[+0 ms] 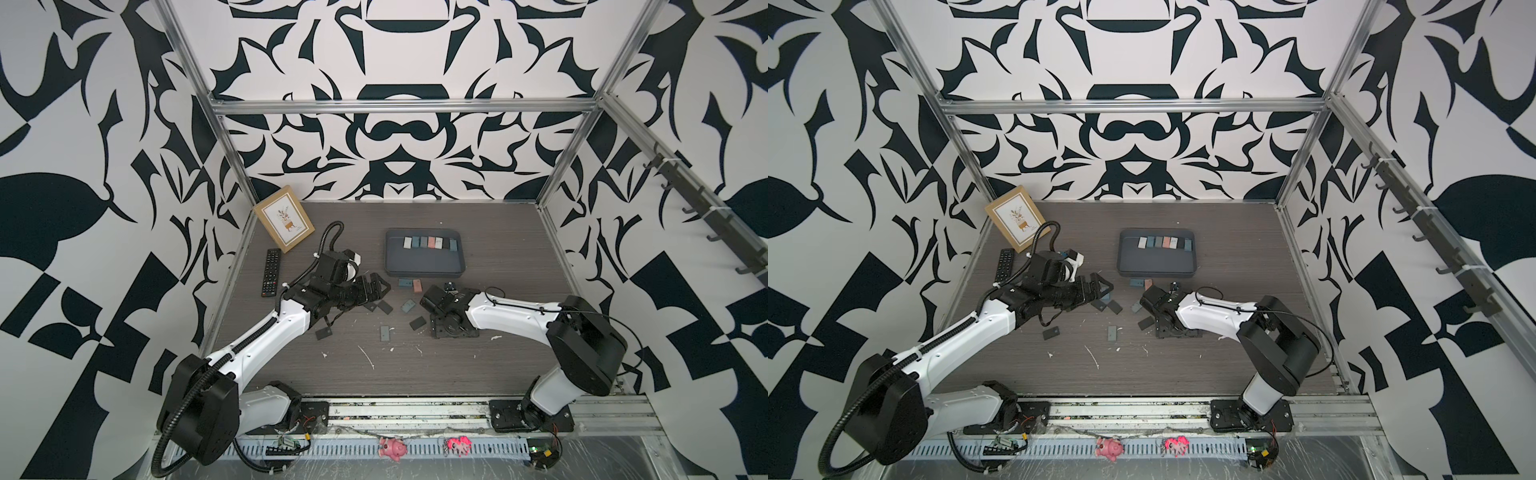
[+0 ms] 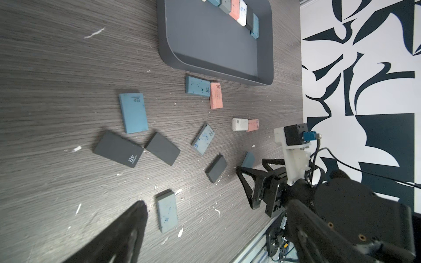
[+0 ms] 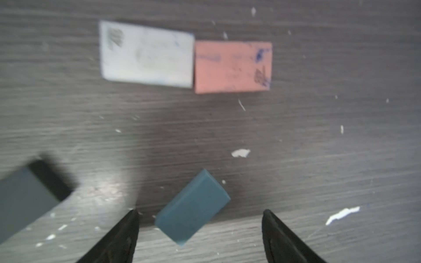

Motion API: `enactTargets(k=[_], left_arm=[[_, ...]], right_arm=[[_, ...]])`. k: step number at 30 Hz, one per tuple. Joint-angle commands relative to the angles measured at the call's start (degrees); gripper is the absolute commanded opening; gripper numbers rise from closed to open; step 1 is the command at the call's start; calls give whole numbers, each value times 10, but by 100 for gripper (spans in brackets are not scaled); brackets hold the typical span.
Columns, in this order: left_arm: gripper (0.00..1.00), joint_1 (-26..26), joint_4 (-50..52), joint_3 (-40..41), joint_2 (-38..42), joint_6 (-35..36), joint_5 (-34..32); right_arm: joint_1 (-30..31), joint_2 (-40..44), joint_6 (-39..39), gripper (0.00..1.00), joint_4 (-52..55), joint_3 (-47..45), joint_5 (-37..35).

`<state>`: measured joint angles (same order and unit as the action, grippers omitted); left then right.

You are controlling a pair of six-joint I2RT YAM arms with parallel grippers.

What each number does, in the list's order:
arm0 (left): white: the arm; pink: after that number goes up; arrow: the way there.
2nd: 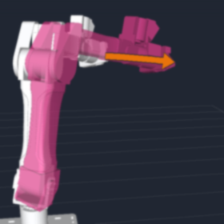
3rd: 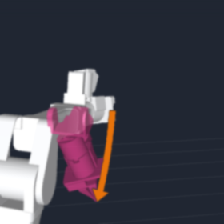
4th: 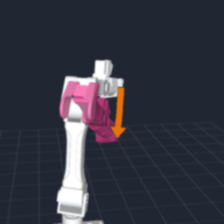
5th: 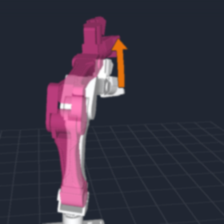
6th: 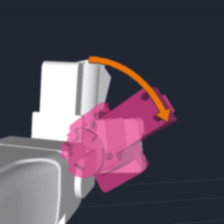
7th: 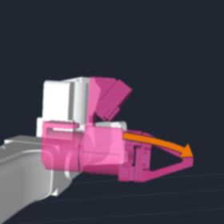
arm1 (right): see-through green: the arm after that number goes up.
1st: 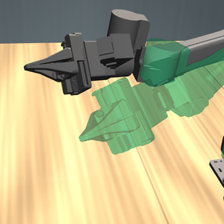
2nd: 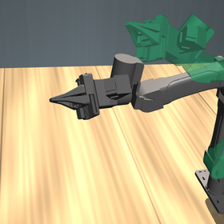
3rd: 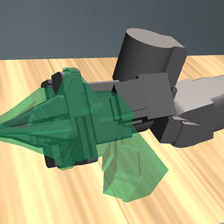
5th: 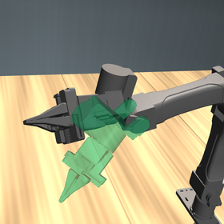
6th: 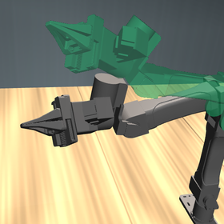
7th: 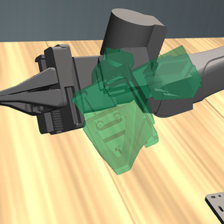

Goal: Put the eraser in the storage box
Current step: Pick up the eraser from the center of the board.

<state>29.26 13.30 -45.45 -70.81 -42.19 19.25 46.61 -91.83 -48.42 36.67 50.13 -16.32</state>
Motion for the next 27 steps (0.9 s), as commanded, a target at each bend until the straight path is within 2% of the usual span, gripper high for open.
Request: enactTargets(k=[1, 11, 17, 23, 27], left_arm=[[99, -2, -18, 7, -12, -5, 15], [99, -2, -28, 10, -18, -10, 22], [99, -2, -33, 11, -18, -10, 24], [99, -2, -39, 12, -39, -13, 28], [99, -2, -44, 12, -44, -16, 32]], right_arm=[[2, 31, -48, 85, -15, -27, 3], [-16, 27, -126, 77, -95, -53, 47], [-19, 15, -155, 71, -109, -60, 47], [-20, 13, -161, 65, -109, -63, 44], [-20, -1, -139, 62, -81, -41, 23]])
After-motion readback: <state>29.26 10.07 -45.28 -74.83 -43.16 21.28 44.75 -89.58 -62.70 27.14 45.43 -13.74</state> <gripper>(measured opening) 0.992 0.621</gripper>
